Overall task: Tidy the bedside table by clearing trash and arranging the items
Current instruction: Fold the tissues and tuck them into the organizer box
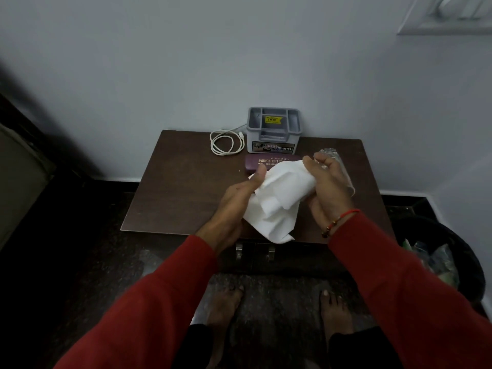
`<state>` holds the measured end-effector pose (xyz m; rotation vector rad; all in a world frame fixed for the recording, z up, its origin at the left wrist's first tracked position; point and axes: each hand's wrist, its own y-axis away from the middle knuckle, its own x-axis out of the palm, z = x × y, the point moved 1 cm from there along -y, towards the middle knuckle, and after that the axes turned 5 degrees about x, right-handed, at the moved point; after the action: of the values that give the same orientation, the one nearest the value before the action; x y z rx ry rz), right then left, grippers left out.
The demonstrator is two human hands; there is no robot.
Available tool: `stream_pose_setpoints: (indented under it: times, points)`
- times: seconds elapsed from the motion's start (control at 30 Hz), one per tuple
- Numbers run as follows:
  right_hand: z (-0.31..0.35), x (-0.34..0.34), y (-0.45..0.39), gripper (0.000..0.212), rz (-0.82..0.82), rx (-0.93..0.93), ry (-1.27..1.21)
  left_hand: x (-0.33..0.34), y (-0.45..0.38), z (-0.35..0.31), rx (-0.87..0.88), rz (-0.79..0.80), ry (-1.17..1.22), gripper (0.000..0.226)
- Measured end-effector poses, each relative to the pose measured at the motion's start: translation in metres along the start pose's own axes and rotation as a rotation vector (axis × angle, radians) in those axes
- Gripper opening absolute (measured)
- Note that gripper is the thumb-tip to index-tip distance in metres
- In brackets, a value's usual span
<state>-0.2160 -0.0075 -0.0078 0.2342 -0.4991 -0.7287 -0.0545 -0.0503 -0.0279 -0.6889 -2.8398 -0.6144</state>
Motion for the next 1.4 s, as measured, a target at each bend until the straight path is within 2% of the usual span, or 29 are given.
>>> stream_pose_setpoints:
  times: [0.13, 0.23, 0.27, 0.37, 0.43, 0.5, 0.57, 0.63, 0.8, 0.93, 1.0, 1.03, 1.1, 1.17, 1.2, 1.3, 1.4]
  points:
    - [0.006, 0.000, 0.005, 0.040, 0.189, -0.073, 0.056, -0.004, 0.000, 0.001, 0.060, -0.147, 0.042, 0.032]
    - [0.010, -0.003, 0.008, 0.044, 0.269, -0.163, 0.139, -0.008, 0.001, -0.003, 0.008, -0.208, 0.088, 0.028]
    - [0.013, -0.004, 0.009, 0.044, 0.259, -0.268, 0.271, -0.010, 0.001, -0.004, -0.016, -0.230, 0.099, 0.030]
    - [0.019, -0.011, 0.010, 0.049, 0.283, -0.682, 0.891, -0.013, 0.000, -0.008, -0.044, -0.249, 0.116, 0.032]
    - [0.016, -0.014, 0.008, 0.043, 0.368, -0.722, 1.060, -0.013, 0.001, -0.009, -0.037, -0.230, 0.093, 0.036]
    - [0.013, -0.015, 0.005, 0.021, 0.418, -0.681, 1.043, -0.013, 0.001, -0.008, -0.013, -0.202, 0.039, 0.041]
    - [0.013, -0.015, 0.006, 0.008, 0.391, -0.642, 0.964, -0.011, 0.001, -0.006, 0.012, -0.183, -0.008, 0.043]
    - [0.015, -0.015, 0.006, 0.007, 0.309, -0.556, 0.812, -0.012, 0.001, -0.005, 0.018, -0.211, -0.013, 0.042]
    - [0.021, -0.019, 0.002, 0.006, 0.145, -0.509, 0.524, -0.017, -0.002, -0.009, 0.023, -0.295, 0.027, 0.033]
    - [0.020, -0.015, 0.007, 0.010, 0.082, -0.651, 0.526, -0.019, -0.001, -0.006, -0.047, -0.226, -0.044, 0.030]
    - [0.018, -0.013, 0.010, 0.009, 0.168, -0.758, 0.664, -0.016, 0.001, -0.005, -0.107, -0.154, -0.046, 0.031]
    - [0.016, -0.013, 0.011, 0.009, 0.275, -0.769, 0.751, -0.014, 0.003, -0.005, -0.135, -0.120, -0.049, 0.030]
    - [0.011, -0.012, 0.013, 0.009, 0.538, -0.703, 0.909, -0.014, 0.004, -0.004, -0.132, -0.104, -0.019, 0.022]
    - [0.006, -0.013, 0.015, 0.007, 0.704, -0.670, 0.997, -0.016, 0.005, -0.005, -0.153, -0.129, 0.073, 0.026]
    - [0.005, -0.013, 0.016, 0.006, 0.740, -0.681, 1.013, -0.017, 0.006, -0.008, -0.176, -0.130, 0.141, 0.028]
    - [0.005, -0.014, 0.016, 0.005, 0.777, -0.704, 1.032, -0.019, 0.002, -0.009, -0.269, -0.166, 0.301, 0.061]
    - [0.003, -0.014, 0.016, 0.021, 0.783, -0.693, 1.071, -0.019, 0.001, -0.011, -0.304, -0.160, 0.344, 0.058]
